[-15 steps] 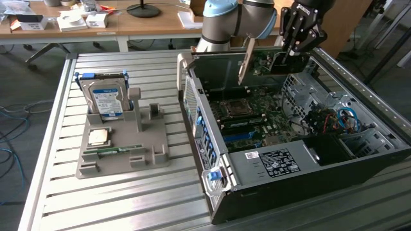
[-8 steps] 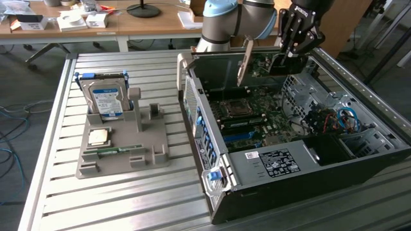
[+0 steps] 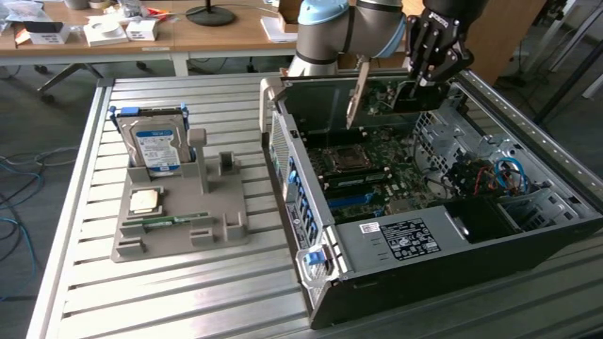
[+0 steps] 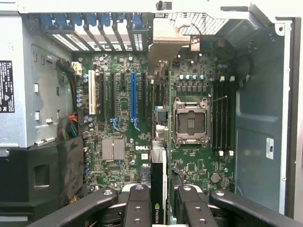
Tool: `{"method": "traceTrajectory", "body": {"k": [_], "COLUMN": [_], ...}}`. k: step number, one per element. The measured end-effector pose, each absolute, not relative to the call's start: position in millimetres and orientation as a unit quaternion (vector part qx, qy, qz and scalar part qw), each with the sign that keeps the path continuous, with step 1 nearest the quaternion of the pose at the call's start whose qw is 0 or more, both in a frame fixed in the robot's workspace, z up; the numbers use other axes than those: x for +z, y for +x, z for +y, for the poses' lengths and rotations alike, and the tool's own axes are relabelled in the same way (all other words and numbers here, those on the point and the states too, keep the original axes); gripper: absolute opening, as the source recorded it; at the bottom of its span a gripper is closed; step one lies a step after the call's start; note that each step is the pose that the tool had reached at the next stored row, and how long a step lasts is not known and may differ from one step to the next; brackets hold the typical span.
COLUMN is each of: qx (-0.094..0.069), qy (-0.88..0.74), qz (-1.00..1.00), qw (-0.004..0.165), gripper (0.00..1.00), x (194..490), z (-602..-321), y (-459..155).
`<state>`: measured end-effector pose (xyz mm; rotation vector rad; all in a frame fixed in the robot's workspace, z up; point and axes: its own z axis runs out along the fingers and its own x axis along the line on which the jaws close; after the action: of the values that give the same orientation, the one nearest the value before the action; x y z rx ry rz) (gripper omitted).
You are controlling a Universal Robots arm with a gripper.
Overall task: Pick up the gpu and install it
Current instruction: 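Insert the gpu into the slot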
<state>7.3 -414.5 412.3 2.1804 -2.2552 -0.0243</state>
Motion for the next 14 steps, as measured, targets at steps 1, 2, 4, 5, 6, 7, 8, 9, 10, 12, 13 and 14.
{"method": "traceTrajectory", "body": {"k": [1,2,4,5,6,7,8,9,10,12,13,14], "qx": [-0.008,-0.008,-0.008,-0.008,-0.008,-0.008,-0.008,-0.008,-0.008,-0.008,-0.007,-0.007], "qy": [0.695,0.695,0.696,0.696,0.696,0.696,0.696,0.696,0.697,0.697,0.698,0.698], "qz": [-0.719,-0.719,-0.718,-0.718,-0.718,-0.718,-0.718,-0.718,-0.717,-0.717,-0.716,-0.716], "qw": [0.002,0.002,0.002,0.002,0.002,0.002,0.002,0.002,0.002,0.002,0.002,0.002], "gripper": [0.27,0.27,0.27,0.27,0.27,0.27,0.27,0.27,0.27,0.27,0.27,0.27], "x": [412.1,411.9,411.4,411.3,411.1,411.0,410.8,410.6,410.2,409.3,408.8,408.2], "z": [-414.5,-414.5,-414.5,-414.5,-414.5,-414.5,-414.5,-414.5,-414.4,-414.5,-414.5,-414.5], "y": [7.1,6.8,6.4,6.2,6.1,5.9,5.7,5.5,5.2,4.9,4.7,4.5]}}
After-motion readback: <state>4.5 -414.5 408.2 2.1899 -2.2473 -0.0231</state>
